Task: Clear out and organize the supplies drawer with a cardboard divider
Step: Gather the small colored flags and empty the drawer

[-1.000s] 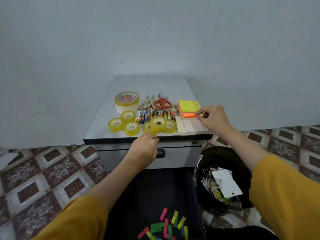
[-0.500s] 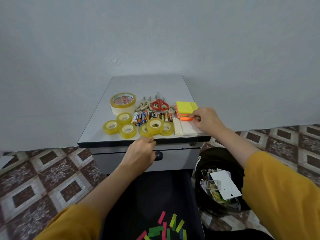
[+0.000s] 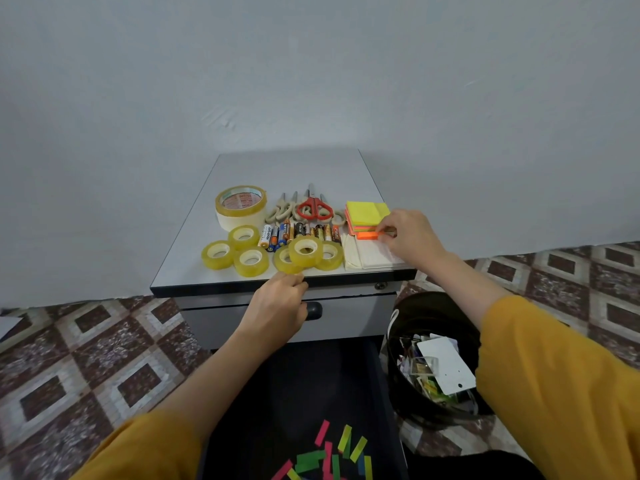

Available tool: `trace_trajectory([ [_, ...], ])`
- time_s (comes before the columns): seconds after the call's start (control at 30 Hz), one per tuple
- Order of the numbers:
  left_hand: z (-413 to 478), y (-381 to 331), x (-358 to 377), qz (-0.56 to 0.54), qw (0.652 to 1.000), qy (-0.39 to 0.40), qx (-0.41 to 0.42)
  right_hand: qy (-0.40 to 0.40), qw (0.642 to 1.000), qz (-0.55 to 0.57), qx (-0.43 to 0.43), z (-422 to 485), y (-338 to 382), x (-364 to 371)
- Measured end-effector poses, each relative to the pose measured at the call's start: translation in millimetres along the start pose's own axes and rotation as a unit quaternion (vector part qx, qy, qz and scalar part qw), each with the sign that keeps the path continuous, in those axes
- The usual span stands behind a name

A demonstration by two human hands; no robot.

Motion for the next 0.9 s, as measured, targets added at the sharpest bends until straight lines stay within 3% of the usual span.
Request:
trace_trajectory([
  [0.3,0,3,4,-0.007,1.000,0.002,-0.012,-0.020,1.000,0.013,0.008,-1,-1,1],
  [0.57,0,0,-3,-0.057,0.992,0.049,-0.097,-0.085,0.990,0.104,0.035,-43,28,-1],
  [0.77,-16,-2,-6,-0.155,0.981,0.051,-0.103,-0.005,0.981,0.192,0.000,-111,91,45],
  [0.9,-59,-6,12,-0.207,0.971,0.019,-0.116,0.076,0.975,0.210,0.004,-143,94,80],
])
Point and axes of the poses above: each hand's wrist, its own z-axis towards the middle knuckle, its own x-axis out of the palm, y = z × x, the point moved 4 cm from there along z, towards the middle knuckle, and after that the axes turned 2 degrees about z, right-handed, at the moved point
